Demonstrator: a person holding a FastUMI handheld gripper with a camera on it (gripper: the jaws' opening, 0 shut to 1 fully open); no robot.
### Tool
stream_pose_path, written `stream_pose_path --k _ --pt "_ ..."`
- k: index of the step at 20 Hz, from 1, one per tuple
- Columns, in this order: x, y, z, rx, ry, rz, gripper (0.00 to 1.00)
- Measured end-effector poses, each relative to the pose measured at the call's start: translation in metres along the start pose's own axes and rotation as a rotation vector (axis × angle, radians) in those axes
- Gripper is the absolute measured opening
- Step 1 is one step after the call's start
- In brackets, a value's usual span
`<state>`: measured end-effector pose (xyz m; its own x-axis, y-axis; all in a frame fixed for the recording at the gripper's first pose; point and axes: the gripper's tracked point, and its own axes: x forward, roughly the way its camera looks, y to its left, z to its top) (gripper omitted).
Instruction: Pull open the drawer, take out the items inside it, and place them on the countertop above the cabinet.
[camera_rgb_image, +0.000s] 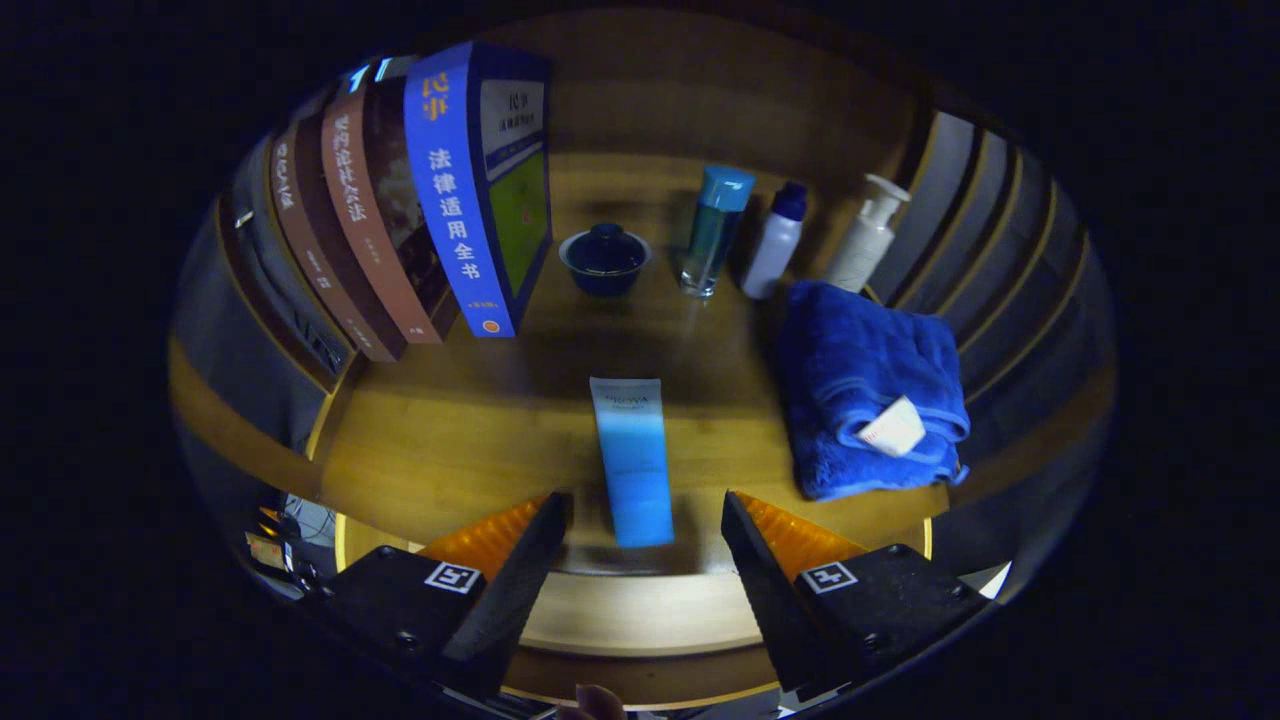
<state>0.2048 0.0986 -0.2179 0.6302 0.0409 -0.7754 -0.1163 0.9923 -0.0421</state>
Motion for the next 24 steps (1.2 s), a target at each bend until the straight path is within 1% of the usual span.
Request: stream_pose_path --k 3,7,10,12,14,17,21,24 --pt "-0.038 -0.004 -0.003 -0.004 -0.172 -0.015 0.99" --pt "-0.094 -0.017 -0.009 -0.024 -0.4 -0.08 1.0" --pt "-0.147 -0.014 -0.013 0.014 -0.603 -0.054 0.99" --pt "-0.172 -0.013 -0.024 0.044 -0.702 -0.023 0.99" --pt "-0.188 -0.01 -0.053 0.052 -0.74 0.0 0.99" --pt "-0.188 -0.002 -0.099 0.067 -0.752 0.046 0.99" --pt "-0.158 -0.012 -0.16 0.091 -0.71 0.031 0.99" --pt "-0.141 -0.011 -0.192 0.105 -0.692 0.055 0.99"
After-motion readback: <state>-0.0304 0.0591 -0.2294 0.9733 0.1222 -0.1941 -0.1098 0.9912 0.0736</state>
